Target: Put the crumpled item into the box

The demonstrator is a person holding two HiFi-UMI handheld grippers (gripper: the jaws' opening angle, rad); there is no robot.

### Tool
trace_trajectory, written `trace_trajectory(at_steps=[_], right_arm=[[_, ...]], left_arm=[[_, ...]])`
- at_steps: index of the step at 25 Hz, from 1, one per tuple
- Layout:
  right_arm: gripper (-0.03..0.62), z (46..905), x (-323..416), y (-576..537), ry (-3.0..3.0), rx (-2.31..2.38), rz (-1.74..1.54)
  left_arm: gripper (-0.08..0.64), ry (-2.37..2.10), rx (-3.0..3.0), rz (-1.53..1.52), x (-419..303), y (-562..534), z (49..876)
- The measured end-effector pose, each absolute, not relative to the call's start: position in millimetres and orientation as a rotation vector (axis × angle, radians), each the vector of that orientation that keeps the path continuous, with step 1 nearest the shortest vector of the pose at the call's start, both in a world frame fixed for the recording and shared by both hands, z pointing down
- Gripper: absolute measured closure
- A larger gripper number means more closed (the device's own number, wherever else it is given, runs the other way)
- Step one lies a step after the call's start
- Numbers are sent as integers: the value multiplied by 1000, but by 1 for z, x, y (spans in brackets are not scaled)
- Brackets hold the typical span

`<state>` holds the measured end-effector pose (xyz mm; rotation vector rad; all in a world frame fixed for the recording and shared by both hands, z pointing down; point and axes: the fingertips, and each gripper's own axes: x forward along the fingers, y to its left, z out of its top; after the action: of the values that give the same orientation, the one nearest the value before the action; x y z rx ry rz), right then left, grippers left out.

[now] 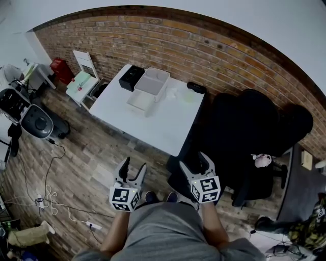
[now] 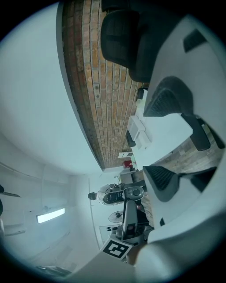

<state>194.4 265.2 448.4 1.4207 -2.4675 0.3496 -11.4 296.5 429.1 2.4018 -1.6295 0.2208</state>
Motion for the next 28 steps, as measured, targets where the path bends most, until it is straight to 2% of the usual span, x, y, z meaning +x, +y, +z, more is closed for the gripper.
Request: trace_trajectory(at_steps=[12, 28], right_arm=[[166, 452, 217, 273, -2485, 1391, 336], [170, 466, 186, 243, -2492, 1388, 445]], left_arm=[[289, -1670, 2363, 208, 8, 316, 433], [289, -1605, 2424, 237, -14, 277, 441]])
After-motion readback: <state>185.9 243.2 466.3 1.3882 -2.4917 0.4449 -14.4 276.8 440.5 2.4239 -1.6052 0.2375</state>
